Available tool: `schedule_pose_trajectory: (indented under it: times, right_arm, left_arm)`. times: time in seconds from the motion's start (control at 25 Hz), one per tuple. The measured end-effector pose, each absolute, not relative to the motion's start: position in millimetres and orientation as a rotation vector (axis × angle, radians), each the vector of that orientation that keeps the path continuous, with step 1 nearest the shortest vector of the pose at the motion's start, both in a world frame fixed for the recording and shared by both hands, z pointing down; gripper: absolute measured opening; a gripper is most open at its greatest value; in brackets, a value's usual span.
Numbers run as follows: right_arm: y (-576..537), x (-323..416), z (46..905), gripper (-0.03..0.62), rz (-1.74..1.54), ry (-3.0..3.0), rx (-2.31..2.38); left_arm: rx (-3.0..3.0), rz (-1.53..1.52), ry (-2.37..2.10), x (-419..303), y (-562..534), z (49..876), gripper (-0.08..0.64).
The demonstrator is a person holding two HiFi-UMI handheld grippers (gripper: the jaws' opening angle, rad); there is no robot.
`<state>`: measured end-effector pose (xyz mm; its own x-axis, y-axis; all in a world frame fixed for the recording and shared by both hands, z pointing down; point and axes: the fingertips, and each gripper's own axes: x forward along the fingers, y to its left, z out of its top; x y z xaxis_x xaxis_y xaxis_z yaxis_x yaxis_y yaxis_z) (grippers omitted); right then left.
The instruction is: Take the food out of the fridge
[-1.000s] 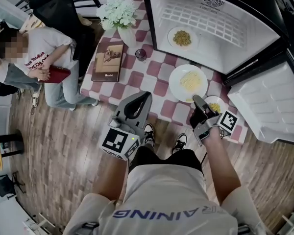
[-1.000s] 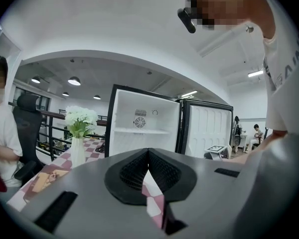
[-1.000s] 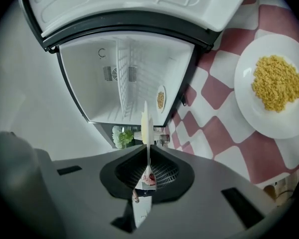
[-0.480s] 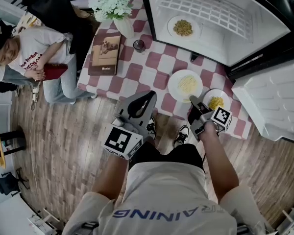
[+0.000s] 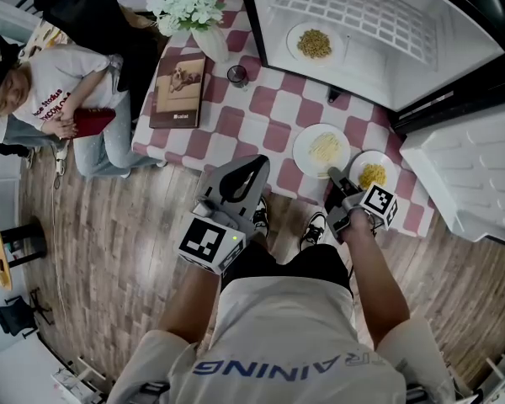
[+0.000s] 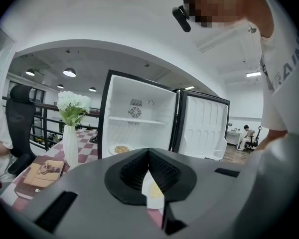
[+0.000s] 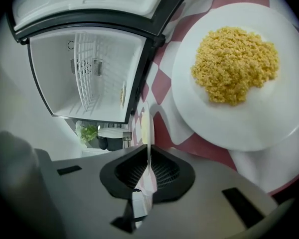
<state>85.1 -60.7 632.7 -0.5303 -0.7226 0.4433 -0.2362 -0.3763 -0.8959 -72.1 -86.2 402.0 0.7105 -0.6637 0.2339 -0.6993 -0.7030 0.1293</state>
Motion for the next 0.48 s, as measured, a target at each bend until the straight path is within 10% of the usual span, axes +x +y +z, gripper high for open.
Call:
schedule_pose_trajectory:
  times: [0.48]
  right_arm:
    - [-59, 66, 628, 0.250, -1.897, 1.992, -1.387]
  left_arm:
    - [2.720, 0.260, -1.078, -69, -85, 401, 0.008]
